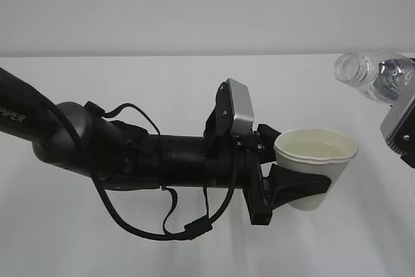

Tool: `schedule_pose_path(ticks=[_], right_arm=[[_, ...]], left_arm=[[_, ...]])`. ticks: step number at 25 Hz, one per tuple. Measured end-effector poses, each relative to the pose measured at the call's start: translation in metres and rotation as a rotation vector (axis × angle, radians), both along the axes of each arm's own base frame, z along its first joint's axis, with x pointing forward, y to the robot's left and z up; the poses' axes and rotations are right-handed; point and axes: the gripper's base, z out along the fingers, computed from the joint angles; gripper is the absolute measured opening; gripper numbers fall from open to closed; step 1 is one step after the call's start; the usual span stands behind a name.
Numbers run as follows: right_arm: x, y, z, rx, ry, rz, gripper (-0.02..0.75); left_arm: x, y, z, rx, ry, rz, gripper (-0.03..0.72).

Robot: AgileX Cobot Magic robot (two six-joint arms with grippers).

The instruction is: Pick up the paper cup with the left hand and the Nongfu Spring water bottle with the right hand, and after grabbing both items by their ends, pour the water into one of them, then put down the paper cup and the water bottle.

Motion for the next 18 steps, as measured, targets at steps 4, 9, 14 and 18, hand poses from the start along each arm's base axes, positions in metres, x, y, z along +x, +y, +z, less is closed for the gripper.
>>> schedule_pose_path(ticks=[4, 9, 14, 18], right_arm=[[0.0006, -0.0001, 0.0029, 0.14, -0.012, -0.031, 0.361], [0.0015, -0.0012, 0.007, 0.332, -0.031, -0.075, 0.361], [0.0016, -0.0019, 0.0072, 0.502, -0.01, -0.114, 0.361], [0.0029, -0.0019, 0.006, 0.619, 0.004, -0.137, 0.361]], left_arm=[[0.0027, -0.0023, 0.0035, -0.01, -0.013, 0.001, 0.416], [0.0035, -0.0028, 0.0039, -0.007, -0.016, 0.004, 0.416], [0.0042, -0.0027, 0.0025, 0.008, -0.016, 0.011, 0.416], [0.0046, -0.0027, 0.0018, 0.016, -0.025, 0.014, 0.416]])
